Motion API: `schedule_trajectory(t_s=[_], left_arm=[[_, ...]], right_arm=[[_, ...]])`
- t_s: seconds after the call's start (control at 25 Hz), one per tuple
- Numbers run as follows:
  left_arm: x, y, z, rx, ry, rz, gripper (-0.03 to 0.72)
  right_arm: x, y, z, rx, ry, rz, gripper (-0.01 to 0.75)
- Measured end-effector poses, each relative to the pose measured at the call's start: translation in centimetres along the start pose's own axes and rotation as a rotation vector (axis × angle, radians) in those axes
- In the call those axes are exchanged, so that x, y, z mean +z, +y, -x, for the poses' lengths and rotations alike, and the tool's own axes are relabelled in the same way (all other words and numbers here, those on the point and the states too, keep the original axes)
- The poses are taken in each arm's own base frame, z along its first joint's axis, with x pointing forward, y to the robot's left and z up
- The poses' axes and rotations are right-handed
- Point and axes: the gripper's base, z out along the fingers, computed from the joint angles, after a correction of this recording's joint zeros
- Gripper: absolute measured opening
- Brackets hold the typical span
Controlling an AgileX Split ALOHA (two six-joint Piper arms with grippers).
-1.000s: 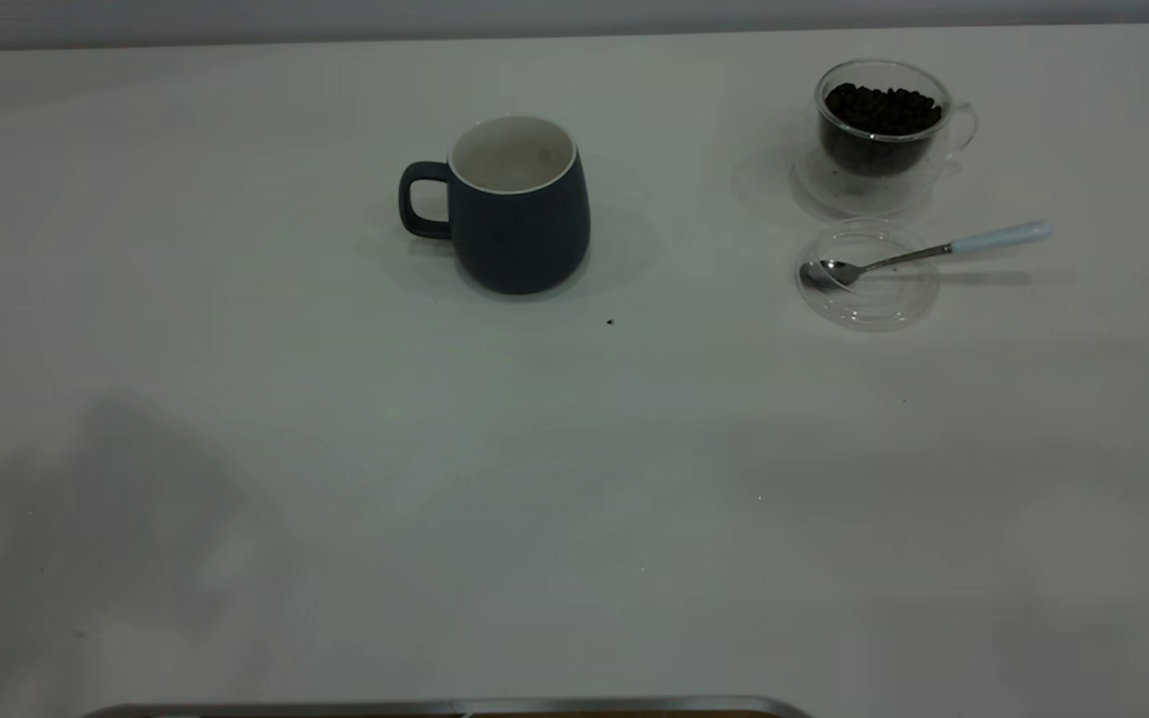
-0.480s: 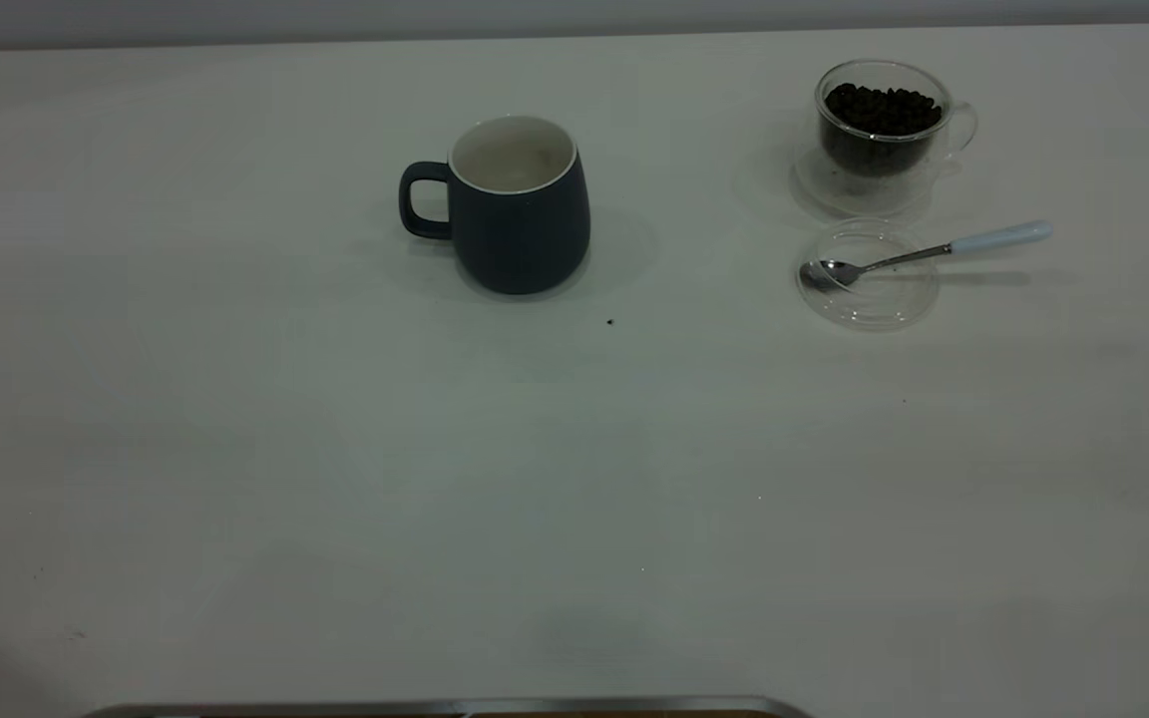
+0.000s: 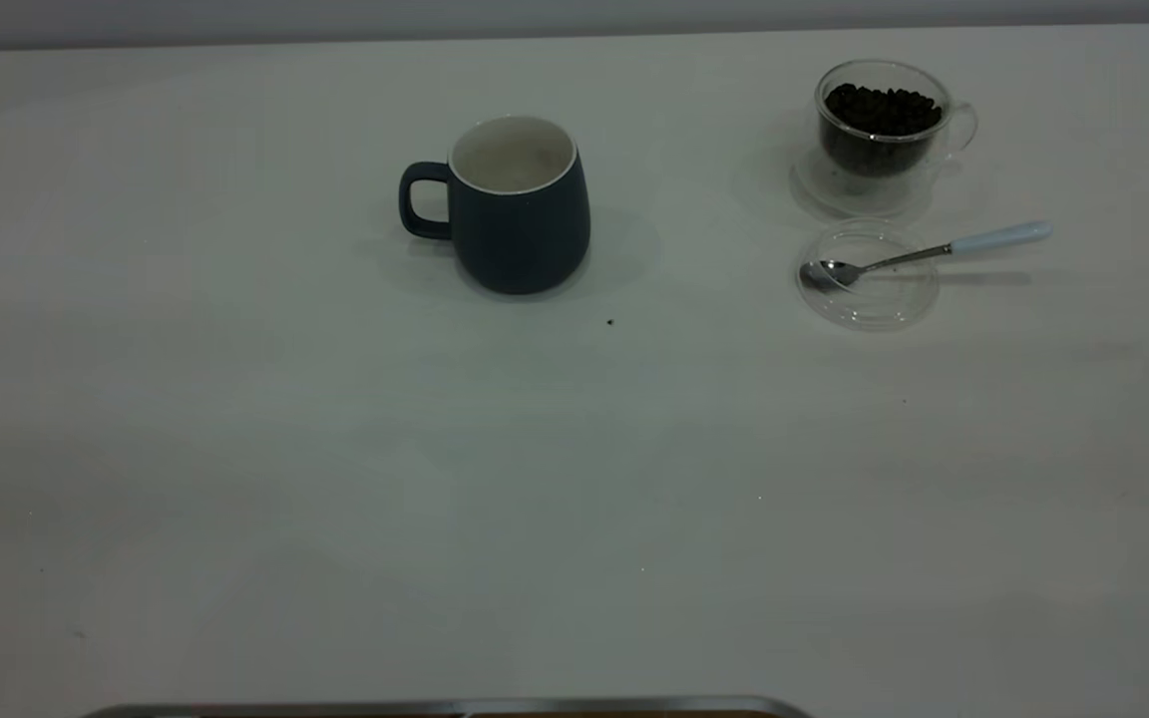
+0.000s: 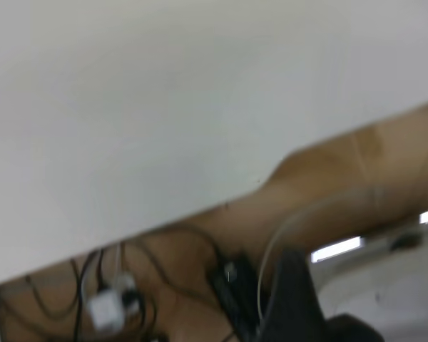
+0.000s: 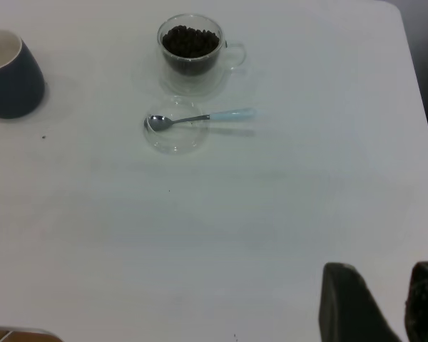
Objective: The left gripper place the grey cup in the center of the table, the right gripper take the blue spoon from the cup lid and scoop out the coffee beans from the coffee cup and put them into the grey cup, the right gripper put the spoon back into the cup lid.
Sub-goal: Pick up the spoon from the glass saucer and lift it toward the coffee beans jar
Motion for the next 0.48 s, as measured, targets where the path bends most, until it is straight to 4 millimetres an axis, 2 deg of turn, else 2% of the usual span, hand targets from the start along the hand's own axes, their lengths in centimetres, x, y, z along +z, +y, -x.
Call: schedule_trajectory(t_s=[0.24,0.48], left_arm=[[-1.6,0.1,-1.9,-0.014,-0.169,0.015,0.588],[-2.3,0.0,-3.1,-0.155,-0.254,0.129,0.588]], right_arm=[[0.0,0.0,0.0,0.0,0.0,0.0,0.238],[0.0,0.0,0.0,0.0,0.0,0.0,0.238]])
